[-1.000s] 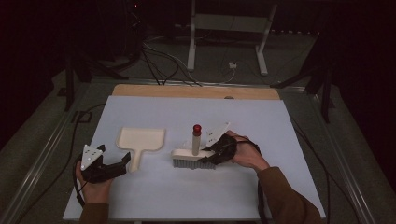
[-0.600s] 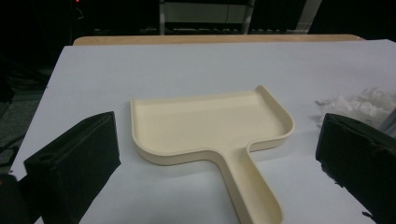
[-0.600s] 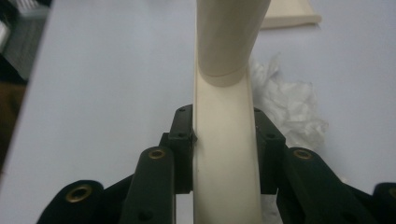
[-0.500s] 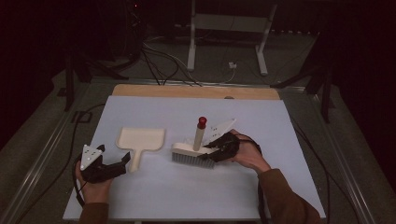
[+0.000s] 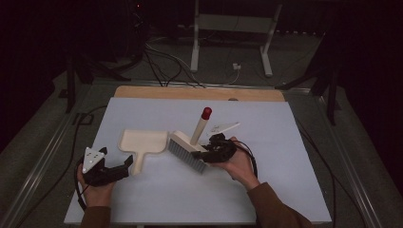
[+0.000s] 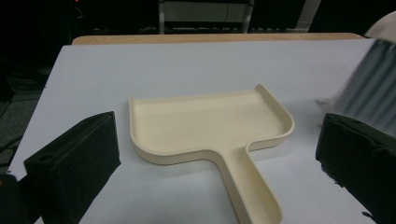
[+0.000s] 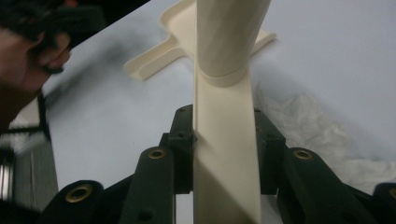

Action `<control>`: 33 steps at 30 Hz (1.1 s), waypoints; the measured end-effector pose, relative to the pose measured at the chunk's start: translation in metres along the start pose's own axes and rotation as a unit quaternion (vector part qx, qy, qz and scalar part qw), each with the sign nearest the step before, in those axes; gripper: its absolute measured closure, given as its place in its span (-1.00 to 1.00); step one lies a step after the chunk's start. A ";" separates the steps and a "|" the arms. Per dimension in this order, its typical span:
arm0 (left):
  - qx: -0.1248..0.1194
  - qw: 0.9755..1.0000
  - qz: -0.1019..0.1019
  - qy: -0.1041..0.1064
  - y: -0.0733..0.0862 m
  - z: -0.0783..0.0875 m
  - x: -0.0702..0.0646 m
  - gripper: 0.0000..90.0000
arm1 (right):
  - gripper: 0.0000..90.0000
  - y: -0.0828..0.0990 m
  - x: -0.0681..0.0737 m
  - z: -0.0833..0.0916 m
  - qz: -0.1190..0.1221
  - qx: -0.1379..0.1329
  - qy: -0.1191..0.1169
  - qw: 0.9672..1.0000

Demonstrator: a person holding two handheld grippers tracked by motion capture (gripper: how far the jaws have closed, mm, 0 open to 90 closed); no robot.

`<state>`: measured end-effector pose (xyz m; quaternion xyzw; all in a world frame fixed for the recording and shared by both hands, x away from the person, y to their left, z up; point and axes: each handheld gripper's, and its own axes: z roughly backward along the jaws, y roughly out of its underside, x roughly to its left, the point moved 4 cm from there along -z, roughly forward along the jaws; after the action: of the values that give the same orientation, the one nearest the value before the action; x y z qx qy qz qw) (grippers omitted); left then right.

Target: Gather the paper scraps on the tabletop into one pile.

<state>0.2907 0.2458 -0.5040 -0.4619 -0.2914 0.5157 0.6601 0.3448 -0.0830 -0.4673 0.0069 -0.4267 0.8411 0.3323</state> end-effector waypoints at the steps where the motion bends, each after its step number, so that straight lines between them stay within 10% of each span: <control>1: 0.000 1.000 0.000 0.000 0.000 0.000 0.000 -0.99 | 0.51 0.000 0.001 -0.003 -0.017 -0.002 0.006 1.000; 11: 0.000 1.000 0.000 0.000 0.000 0.000 0.000 -0.99 | 0.51 0.006 0.004 -0.029 -0.136 -0.002 0.058 0.989; 26: 0.002 1.000 -0.001 0.001 0.000 0.000 0.000 -0.99 | 0.51 0.019 -0.015 -0.017 -0.175 0.000 0.130 0.976; 33: 0.003 1.000 -0.001 0.001 0.001 -0.001 -0.001 -0.99 | 0.51 0.015 -0.010 -0.004 -0.166 -0.020 0.129 0.978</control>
<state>0.2910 0.2451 -0.5049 -0.4601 -0.2896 0.5155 0.6623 0.3454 -0.0919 -0.4833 -0.0379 -0.3901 0.7594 0.5193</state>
